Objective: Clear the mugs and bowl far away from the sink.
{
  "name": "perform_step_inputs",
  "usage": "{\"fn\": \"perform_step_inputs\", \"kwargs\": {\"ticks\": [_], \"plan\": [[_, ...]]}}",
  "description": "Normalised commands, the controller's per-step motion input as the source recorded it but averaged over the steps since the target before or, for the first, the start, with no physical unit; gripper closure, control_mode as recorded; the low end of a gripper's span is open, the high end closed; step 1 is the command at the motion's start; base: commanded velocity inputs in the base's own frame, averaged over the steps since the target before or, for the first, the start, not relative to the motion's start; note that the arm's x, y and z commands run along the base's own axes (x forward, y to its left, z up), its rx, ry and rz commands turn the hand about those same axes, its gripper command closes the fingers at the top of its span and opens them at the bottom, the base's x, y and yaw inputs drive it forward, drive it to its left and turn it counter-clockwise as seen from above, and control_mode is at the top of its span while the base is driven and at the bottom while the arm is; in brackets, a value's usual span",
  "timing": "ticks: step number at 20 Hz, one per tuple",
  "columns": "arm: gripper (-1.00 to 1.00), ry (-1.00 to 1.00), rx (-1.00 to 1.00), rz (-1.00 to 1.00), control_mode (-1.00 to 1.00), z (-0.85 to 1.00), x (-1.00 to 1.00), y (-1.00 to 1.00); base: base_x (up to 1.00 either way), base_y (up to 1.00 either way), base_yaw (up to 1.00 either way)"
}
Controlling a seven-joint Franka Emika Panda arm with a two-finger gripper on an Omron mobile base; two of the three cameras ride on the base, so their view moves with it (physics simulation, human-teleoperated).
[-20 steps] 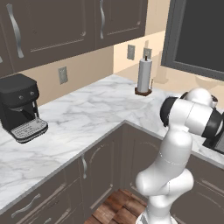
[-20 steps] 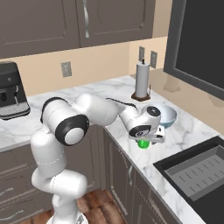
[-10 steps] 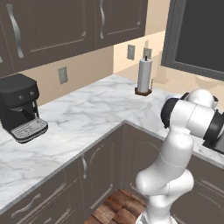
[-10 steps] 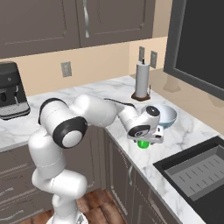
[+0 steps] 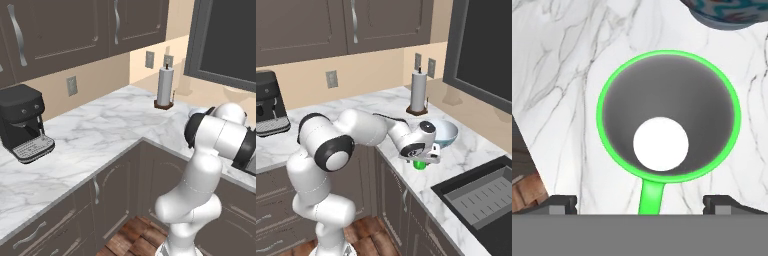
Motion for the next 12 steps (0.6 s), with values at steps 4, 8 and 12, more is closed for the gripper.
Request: {"fn": "perform_step_inputs", "kwargs": {"ticks": [4,8,12], "plan": [[-1.0,0.0,0.0,0.0,-1.0,0.0,0.0,0.0,0.0,0.0,0.0],[-1.0,0.0,0.0,0.01,-1.0,0.0,0.05,0.0,0.0,0.0,0.0],[-1.0,0.0,0.0,0.0,-1.0,0.0,0.0,0.0,0.0,0.0,0.0]]}}
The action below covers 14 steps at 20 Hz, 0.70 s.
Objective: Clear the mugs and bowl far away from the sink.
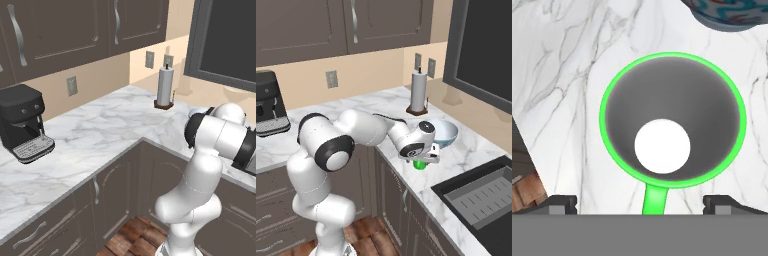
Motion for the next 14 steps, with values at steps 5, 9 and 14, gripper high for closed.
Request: {"fn": "perform_step_inputs", "kwargs": {"ticks": [5,9,14], "plan": [[-1.0,0.0,0.0,0.02,-1.0,0.0,0.0,-0.09,0.0,0.0,0.0],[-1.0,0.0,0.0,0.02,-1.0,0.0,0.0,-0.22,0.0,0.0,0.0],[-1.0,0.0,0.0,0.0,-1.0,0.0,0.0,0.0,0.0,0.0,0.0]]}}
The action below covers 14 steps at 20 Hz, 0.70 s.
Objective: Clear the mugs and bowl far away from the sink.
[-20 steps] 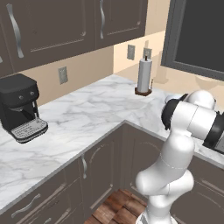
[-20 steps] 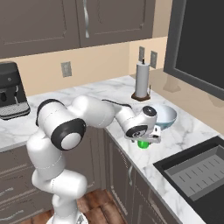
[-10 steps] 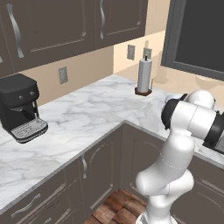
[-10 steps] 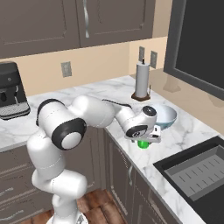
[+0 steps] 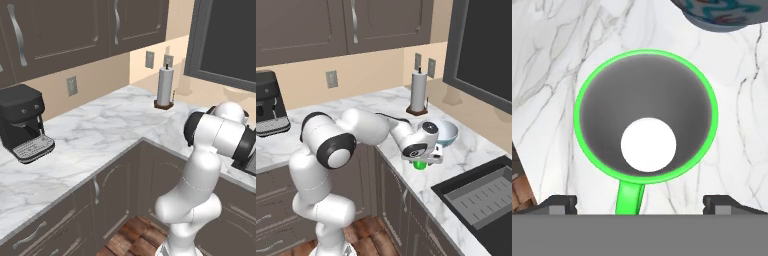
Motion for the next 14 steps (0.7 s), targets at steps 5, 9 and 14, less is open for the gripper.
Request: {"fn": "perform_step_inputs", "kwargs": {"ticks": [5,9,14], "plan": [[1.0,0.0,0.0,0.0,-1.0,0.0,0.0,0.0,0.0,0.0,0.0],[1.0,0.0,0.0,0.0,-1.0,0.0,0.01,0.0,0.0,0.0,0.0],[1.0,0.0,0.0,0.0,-1.0,0.0,0.0,0.0,0.0,0.0,0.0]]}}
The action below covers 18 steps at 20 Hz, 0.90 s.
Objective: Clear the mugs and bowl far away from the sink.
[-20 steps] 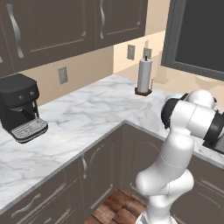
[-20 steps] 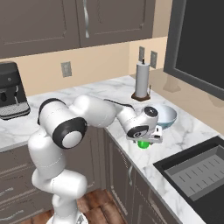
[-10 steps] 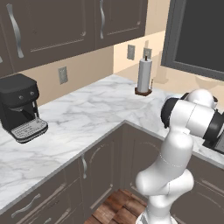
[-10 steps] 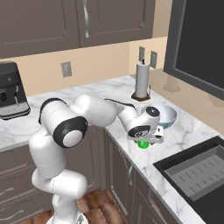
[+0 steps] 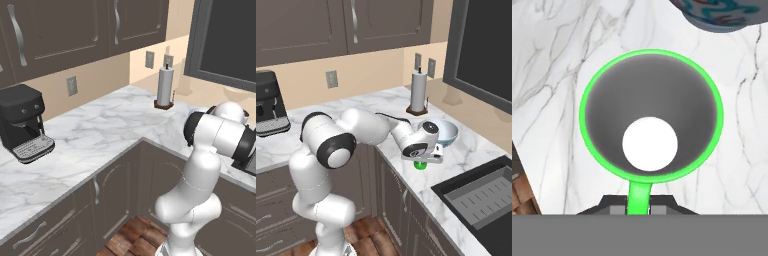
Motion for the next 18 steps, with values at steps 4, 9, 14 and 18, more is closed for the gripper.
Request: {"fn": "perform_step_inputs", "kwargs": {"ticks": [4,9,14,18], "plan": [[1.0,0.0,0.0,0.0,-1.0,0.0,0.0,0.0,0.0,0.0,0.0],[1.0,-0.03,0.0,0.0,-1.0,0.09,-0.15,0.0,0.0,0.0,0.0],[1.0,-0.16,0.01,-0.05,-1.0,0.62,-0.59,0.0,0.0,0.0,0.0],[1.0,-0.19,0.0,-0.01,-1.0,0.57,-0.85,0.0,0.0,0.0,0.0]]}}
